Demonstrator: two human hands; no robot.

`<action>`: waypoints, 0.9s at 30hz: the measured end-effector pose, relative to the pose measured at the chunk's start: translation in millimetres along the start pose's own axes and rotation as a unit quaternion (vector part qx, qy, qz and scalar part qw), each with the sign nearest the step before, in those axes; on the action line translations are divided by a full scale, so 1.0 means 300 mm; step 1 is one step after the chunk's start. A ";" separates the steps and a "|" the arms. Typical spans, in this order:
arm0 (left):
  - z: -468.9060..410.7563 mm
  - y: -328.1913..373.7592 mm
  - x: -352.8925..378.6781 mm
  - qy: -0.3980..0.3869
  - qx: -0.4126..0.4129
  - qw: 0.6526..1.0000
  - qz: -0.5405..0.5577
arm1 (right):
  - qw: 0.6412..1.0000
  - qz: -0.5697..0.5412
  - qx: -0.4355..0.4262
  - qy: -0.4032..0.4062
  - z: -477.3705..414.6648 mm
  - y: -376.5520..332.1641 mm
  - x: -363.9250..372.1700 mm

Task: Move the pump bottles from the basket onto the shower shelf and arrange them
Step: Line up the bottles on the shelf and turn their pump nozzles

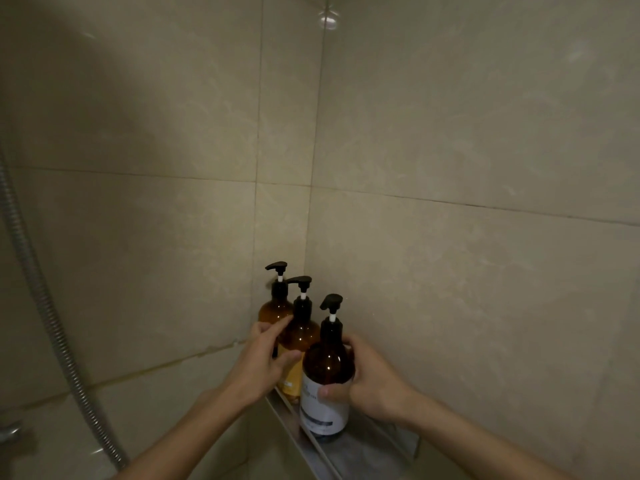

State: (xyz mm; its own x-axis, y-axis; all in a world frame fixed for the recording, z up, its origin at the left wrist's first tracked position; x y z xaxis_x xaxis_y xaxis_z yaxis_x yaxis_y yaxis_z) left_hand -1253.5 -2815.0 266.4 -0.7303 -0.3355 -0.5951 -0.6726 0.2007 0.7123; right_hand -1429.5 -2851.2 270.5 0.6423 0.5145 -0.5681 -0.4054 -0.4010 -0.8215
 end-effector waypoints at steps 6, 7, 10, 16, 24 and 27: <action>0.003 0.001 0.004 -0.004 -0.007 1.000 0.018 | 0.999 0.009 -0.007 0.032 0.010 0.005 0.005; 0.003 0.002 0.004 -0.001 -0.008 1.000 0.016 | 0.999 0.009 -0.008 0.038 0.011 0.006 0.008; 0.003 0.002 0.006 0.003 -0.006 1.000 0.011 | 0.998 0.010 -0.010 0.053 0.014 0.001 0.018; 0.001 -0.011 0.007 0.003 -0.008 1.000 0.030 | 0.996 0.034 -0.016 0.083 0.022 -0.017 0.029; -0.014 -0.033 -0.004 -0.014 0.005 0.999 0.038 | 0.999 0.008 -0.010 0.053 0.030 -0.023 0.014; -0.014 -0.033 -0.003 -0.006 0.009 0.999 0.043 | 0.998 0.014 -0.007 0.063 0.030 -0.017 0.004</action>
State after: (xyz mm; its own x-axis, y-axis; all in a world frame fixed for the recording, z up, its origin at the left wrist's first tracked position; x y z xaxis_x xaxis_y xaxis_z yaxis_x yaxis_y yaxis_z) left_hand -1245.7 -2820.6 261.7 -0.7873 -0.3044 -0.5362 -0.6088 0.2457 0.7543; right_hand -1432.4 -2841.7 273.7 0.7076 0.4040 -0.5797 -0.4160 -0.4250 -0.8039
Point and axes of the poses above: each hand's wrist, its own z-axis away from the middle knuckle, its own x-axis out of the palm, y = z × x, the point moved 5 cm from there along -z, towards the middle knuckle, and after that the axes turned 6 degrees about -y, right-handed, at the moved point
